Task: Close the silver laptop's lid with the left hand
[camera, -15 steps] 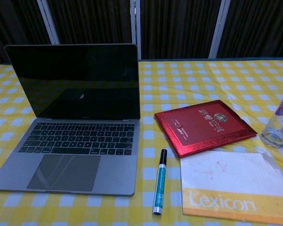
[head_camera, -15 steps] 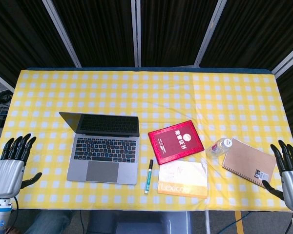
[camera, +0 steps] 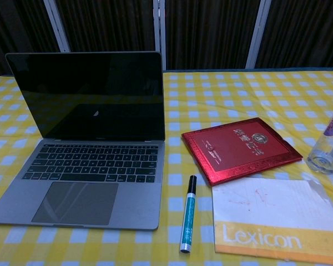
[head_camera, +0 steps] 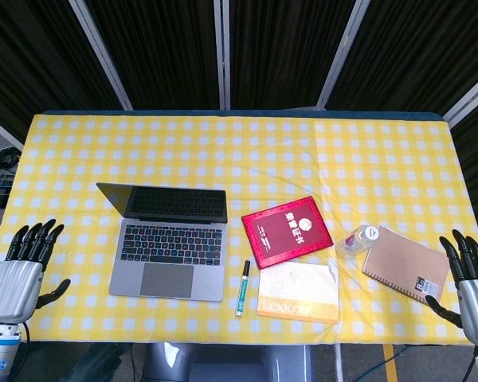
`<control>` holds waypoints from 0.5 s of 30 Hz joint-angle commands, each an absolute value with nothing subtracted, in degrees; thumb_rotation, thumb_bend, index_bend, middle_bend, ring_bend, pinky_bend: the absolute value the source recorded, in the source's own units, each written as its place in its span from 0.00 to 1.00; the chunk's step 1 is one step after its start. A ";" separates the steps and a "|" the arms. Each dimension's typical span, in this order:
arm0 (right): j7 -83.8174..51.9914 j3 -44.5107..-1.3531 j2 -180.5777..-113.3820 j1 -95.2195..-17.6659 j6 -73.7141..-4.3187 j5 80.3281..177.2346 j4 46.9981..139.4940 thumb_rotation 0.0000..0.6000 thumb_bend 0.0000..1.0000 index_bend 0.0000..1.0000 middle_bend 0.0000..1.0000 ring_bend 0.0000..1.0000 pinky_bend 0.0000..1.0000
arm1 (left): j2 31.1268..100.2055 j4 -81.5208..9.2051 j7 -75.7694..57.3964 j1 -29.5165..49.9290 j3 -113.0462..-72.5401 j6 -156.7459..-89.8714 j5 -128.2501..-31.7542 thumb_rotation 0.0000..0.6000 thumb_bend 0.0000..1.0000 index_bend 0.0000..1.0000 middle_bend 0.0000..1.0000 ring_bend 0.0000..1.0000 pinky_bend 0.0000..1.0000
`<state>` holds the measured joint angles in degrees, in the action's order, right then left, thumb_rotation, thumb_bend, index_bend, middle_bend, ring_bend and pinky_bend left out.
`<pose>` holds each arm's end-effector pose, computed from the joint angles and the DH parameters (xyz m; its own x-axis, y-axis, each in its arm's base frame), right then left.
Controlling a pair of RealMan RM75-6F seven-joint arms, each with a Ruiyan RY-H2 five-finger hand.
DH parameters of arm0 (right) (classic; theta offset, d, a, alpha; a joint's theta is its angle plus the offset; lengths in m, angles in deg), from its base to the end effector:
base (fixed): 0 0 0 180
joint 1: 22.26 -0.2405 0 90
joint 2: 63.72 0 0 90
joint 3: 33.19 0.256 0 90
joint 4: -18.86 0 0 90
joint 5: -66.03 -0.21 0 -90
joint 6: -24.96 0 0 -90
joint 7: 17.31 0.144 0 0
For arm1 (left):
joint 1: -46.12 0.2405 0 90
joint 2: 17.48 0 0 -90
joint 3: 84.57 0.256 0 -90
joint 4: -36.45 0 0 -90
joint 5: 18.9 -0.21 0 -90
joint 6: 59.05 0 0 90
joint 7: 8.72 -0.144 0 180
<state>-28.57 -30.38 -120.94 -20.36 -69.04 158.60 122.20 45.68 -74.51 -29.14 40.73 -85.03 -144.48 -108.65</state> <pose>-0.2767 -0.1437 0.1945 0.5079 0.1091 0.8545 -0.8594 -0.0036 0.5113 -0.2365 0.1682 0.1369 0.4471 0.0263 0.8941 0.8904 -0.1079 -0.4421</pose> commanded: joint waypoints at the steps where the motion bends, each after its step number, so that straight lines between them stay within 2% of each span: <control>1: -28.68 -30.36 -120.95 -20.56 -68.56 158.38 122.20 1.00 0.00 0.01 0.00 0.00 0.00 | 43.18 -76.46 -27.39 35.71 -88.55 -139.62 -107.84 1.00 0.96 0.00 0.00 0.00 0.00; 2: -28.63 -30.32 -120.95 -20.61 -68.45 158.26 122.24 1.00 0.00 0.01 0.00 0.00 0.00 | 42.85 -76.70 -27.01 34.50 -89.71 -138.62 -107.20 1.00 1.00 0.00 0.00 0.00 0.00; 8: -28.14 -30.17 -120.86 -20.69 -67.94 157.36 122.01 1.00 0.00 0.01 0.00 0.00 0.00 | 41.37 -77.69 -28.15 24.26 -98.51 -128.34 -97.48 1.00 1.00 0.00 0.00 0.00 0.00; 15: -27.74 -30.07 -120.85 -20.96 -67.23 156.76 121.77 1.00 0.00 0.01 0.00 0.00 0.00 | 44.05 -73.57 -31.05 14.82 -102.84 -117.50 -85.12 1.00 1.00 0.00 0.00 0.00 0.00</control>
<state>-27.75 -30.09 -120.85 -20.94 -67.23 156.76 121.77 42.71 -75.69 -29.50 19.22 -100.56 -122.47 -90.67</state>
